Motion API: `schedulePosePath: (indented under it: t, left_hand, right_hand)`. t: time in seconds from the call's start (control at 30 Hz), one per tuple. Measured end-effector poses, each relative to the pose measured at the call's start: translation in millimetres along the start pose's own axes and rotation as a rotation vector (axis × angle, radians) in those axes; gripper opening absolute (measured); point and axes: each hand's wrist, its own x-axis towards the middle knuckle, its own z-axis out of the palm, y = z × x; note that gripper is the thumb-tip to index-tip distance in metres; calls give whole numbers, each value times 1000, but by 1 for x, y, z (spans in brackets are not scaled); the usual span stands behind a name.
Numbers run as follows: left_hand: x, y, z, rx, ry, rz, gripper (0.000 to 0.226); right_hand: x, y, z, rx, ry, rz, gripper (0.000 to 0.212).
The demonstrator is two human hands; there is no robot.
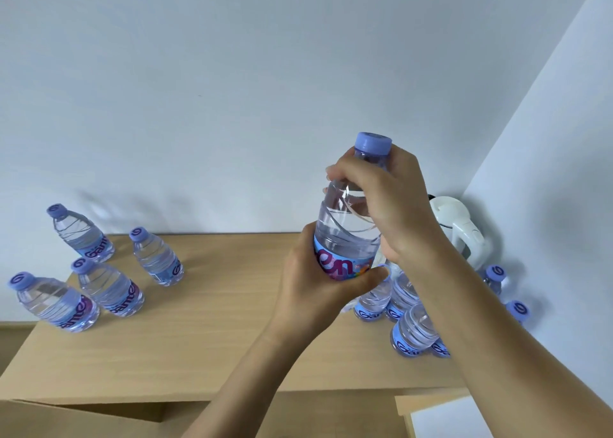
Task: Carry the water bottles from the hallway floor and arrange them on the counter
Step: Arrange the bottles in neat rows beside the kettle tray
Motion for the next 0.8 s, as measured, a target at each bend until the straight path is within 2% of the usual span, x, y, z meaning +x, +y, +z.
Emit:
schedulePosePath:
  t: [0.1, 0.23, 0.3, 0.37, 0.43, 0.53, 0.63, 0.8]
  left_hand:
    - [4, 5, -8, 23, -83, 11, 57]
    - [7, 11, -20, -50, -218, -22, 48]
    - [8, 11, -20, -50, -197, -6, 47]
    - [7, 11, -16, -50, -144, 4, 45]
    - [6, 11, -11, -32, -44, 14, 44]
    - [6, 8, -6, 51, 91, 62, 50]
    - [3, 6, -5, 76, 65, 70, 54]
    - [7, 9, -15, 32, -118, 23, 51]
  right_hand:
    - [7, -4, -8, 76, -72, 39, 12]
    - [12, -10, -15, 228, -214, 77, 15]
    - [12, -9, -14, 225, -225, 72, 14]
    - [12, -6, -12, 118, -149, 20, 7]
    - [8, -2, -9, 3, -40, -54, 15]
    - [2, 6, -4, 43, 55, -68, 22]
    - [3, 7, -4, 50, 40, -30, 18]
    - [12, 2, -12, 167, -114, 50, 9]
